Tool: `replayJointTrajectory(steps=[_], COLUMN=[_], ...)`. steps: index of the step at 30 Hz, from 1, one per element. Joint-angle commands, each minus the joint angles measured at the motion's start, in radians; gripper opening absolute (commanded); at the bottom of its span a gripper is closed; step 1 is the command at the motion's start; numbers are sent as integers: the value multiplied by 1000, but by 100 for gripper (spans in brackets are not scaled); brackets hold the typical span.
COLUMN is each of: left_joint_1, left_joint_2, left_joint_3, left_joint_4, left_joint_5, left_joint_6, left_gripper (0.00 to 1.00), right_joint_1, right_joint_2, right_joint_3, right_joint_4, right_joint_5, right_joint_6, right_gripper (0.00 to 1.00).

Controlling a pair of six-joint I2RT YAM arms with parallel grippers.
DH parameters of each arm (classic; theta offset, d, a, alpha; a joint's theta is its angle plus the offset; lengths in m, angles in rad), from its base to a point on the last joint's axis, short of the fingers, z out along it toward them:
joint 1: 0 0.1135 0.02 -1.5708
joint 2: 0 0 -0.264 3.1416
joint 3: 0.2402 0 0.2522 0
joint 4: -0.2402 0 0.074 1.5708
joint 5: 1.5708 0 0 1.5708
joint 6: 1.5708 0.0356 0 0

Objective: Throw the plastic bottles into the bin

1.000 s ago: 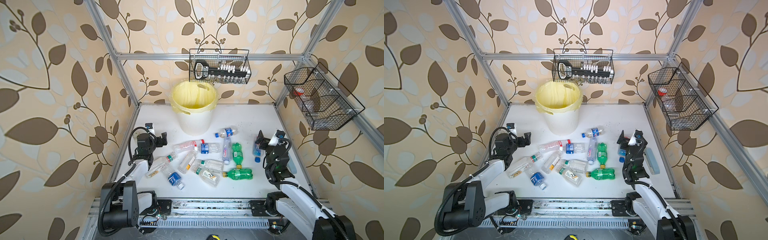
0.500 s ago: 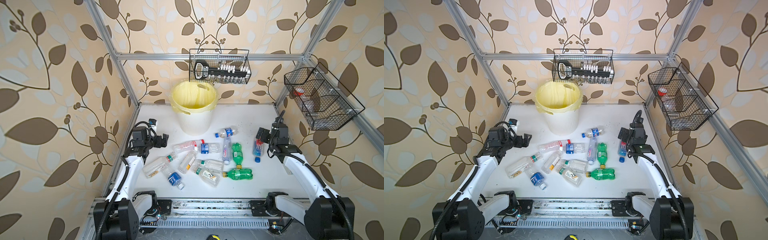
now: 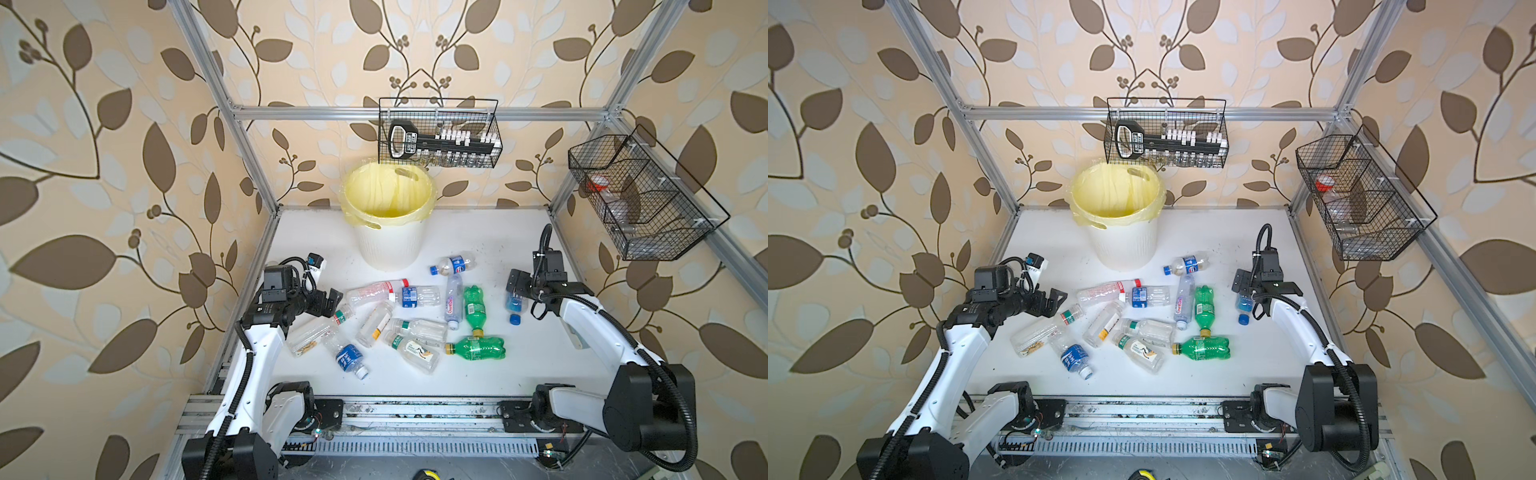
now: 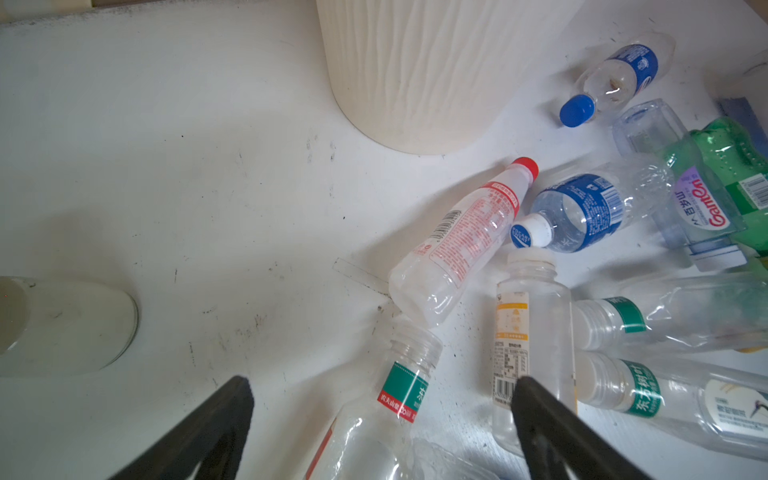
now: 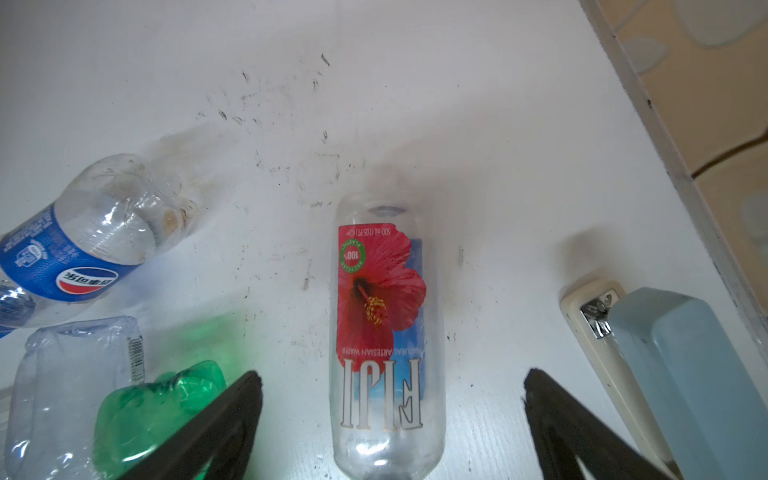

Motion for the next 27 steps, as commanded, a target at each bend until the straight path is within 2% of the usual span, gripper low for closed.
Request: replayJointTrajectory(steps=[1,15,27], left_joint_1=[19,62,104], left_joint_2=[-29,-44,-48], left_joint_3=[-25,-85,-83], left_joint_4=[-27,-22,-23], left_joint_5=[30,54,70], left_joint_6=[35,41,37], left_gripper=[99,99,99], right_joint_1=[-4,-5,-3], right_joint_2=[25,126,175], right_joint_3=[-25,-31,-42], right_joint_4=[-4,40,76], right_joint_5=[-21,-48,-76], right_joint_6=[17,28,47], right_gripper=[97,88,73])
